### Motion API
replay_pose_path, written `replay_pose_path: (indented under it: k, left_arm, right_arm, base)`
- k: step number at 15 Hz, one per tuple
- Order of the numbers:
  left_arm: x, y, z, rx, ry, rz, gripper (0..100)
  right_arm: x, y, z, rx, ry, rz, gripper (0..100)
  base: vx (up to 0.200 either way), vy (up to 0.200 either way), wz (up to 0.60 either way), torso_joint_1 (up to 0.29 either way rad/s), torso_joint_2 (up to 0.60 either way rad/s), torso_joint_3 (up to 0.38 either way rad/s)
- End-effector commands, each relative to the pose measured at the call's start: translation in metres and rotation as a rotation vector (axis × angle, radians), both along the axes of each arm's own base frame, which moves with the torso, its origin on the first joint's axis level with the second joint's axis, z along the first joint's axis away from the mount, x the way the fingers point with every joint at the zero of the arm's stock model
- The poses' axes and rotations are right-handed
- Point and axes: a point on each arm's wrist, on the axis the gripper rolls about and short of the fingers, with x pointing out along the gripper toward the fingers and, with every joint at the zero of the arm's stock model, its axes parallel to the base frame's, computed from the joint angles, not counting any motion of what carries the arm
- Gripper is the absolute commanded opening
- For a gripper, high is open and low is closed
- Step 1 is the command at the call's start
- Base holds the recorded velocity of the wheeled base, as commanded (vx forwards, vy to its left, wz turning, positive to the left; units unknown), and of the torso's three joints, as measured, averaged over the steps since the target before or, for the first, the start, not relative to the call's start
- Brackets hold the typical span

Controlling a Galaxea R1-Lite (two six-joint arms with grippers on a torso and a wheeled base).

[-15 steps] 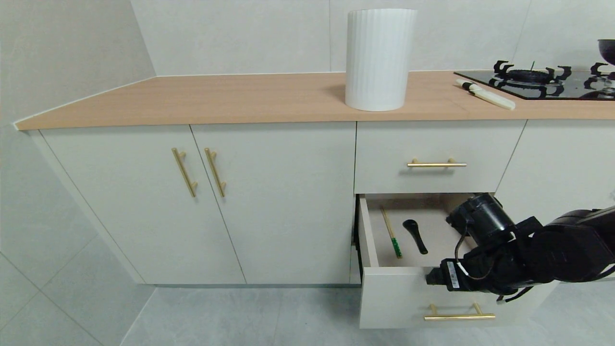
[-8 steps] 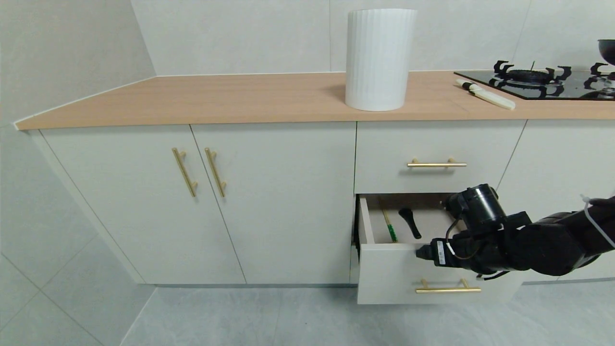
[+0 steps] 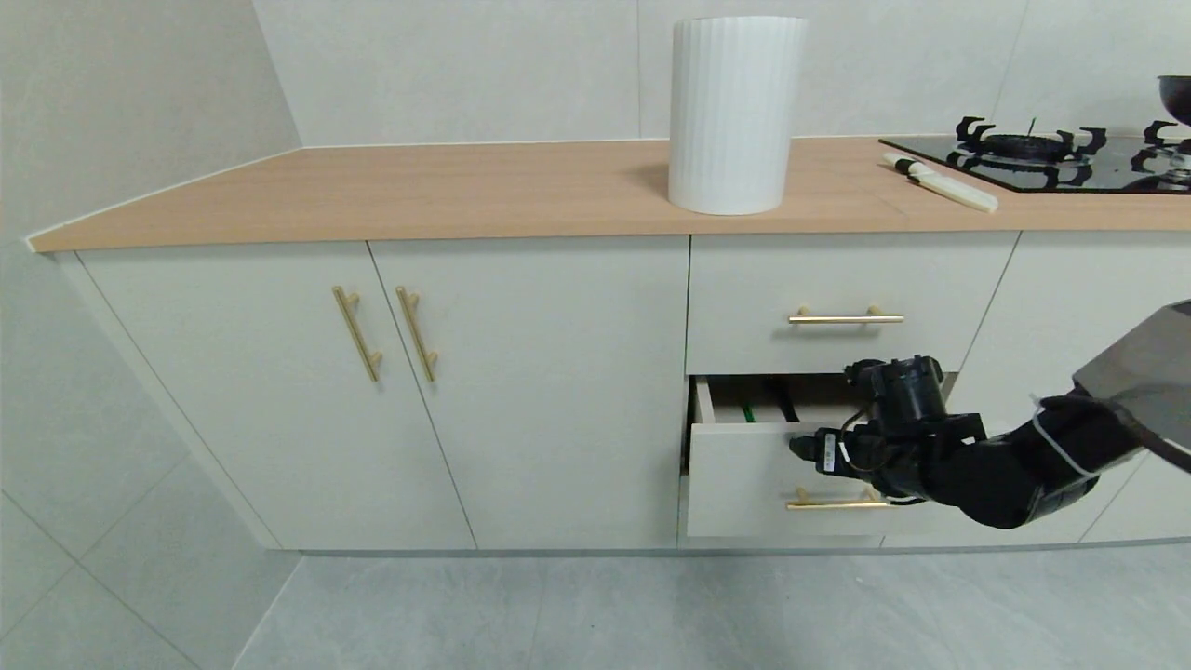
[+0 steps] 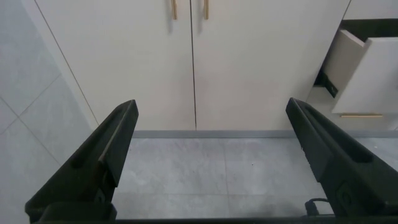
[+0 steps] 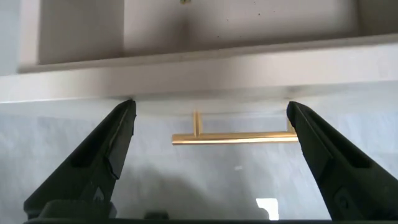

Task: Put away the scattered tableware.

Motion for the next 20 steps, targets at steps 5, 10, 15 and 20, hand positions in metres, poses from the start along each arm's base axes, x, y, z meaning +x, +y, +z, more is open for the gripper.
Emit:
replay_pose_path:
  k: [5,10,15,20]
  left_arm:
    - [0.000,0.000,0.000,0.000,-0.001,0.000,100]
    - [0.000,0.000,0.000,0.000,-0.001,0.002,100]
    - [0.000,0.000,0.000,0.000,0.001,0.000,100]
    - [0.000,0.000,0.000,0.000,0.001,0.000,100]
  right_arm:
    - [0.027,0.002,-0.056,-0.018,-0.149,-0.074,100]
    - [0.044,0.000,-0.061,0.000,-0.247,-0.129,100]
    - [0.062,-0.008,-0.064,0.011,-0.309,-0.181,100]
    - [0.077,-0.011,-0.066,0.013,-0.357,-0.225,100]
  base:
    - [0.000,0.000,0.00,0.000,0.00,0.000]
    - [0.000,0.000,0.00,0.000,0.00,0.000]
    - [0.000,0.000,0.00,0.000,0.00,0.000]
    - [0.000,0.000,0.00,0.000,0.00,0.000]
